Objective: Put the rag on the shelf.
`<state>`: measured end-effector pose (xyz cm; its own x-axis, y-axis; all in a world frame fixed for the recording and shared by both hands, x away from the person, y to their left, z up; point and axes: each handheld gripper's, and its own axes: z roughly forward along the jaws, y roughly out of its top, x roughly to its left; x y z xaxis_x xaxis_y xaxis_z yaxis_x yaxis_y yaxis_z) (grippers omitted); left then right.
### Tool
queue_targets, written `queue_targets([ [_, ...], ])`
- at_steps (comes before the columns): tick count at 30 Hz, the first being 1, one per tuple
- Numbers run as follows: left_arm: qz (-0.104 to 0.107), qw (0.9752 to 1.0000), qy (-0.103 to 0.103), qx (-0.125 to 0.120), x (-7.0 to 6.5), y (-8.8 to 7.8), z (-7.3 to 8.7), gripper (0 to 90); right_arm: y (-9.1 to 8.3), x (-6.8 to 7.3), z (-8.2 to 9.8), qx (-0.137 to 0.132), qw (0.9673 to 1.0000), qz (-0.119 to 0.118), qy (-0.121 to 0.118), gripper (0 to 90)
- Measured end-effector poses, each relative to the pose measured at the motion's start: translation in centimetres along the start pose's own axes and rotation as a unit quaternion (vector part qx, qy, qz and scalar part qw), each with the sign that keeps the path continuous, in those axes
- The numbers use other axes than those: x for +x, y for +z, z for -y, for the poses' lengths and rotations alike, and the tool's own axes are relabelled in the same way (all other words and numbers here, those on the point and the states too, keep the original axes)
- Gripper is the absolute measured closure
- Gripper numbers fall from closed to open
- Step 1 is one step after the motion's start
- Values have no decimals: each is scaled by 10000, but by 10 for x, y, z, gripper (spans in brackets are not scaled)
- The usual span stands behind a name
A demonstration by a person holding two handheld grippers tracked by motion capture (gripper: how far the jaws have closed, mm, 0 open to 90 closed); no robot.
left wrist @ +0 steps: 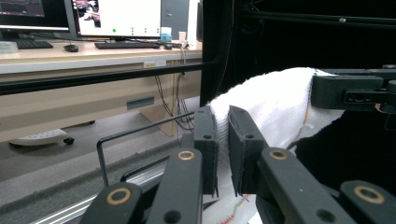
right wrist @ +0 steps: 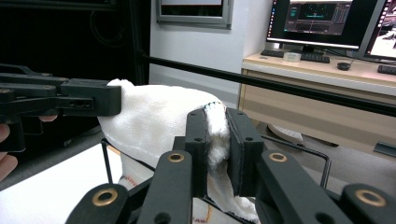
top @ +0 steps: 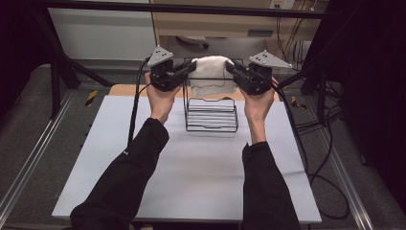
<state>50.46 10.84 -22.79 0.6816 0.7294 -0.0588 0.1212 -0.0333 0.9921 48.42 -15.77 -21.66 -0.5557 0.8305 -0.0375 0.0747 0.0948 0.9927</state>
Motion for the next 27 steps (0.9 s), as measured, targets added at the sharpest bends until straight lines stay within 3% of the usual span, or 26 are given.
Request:
queue_targets([
  [16, 167, 9997, 59, 141, -5, -8, 7, 819, -10, 3, 9, 139, 9997, -125, -130, 792],
  [22, -12, 10000, 59, 68, -6, -3, 5, 825, -5, 1, 8, 102, 9997, -6, -233, 796],
  [25, -2, 9999, 141, 79, -7, -1, 5, 825, -3, -2, 7, 160, 9995, 38, -253, 795],
  [27, 60, 9999, 91, 74, -7, -1, 7, 824, -4, -3, 7, 168, 9995, 15, -278, 795],
])
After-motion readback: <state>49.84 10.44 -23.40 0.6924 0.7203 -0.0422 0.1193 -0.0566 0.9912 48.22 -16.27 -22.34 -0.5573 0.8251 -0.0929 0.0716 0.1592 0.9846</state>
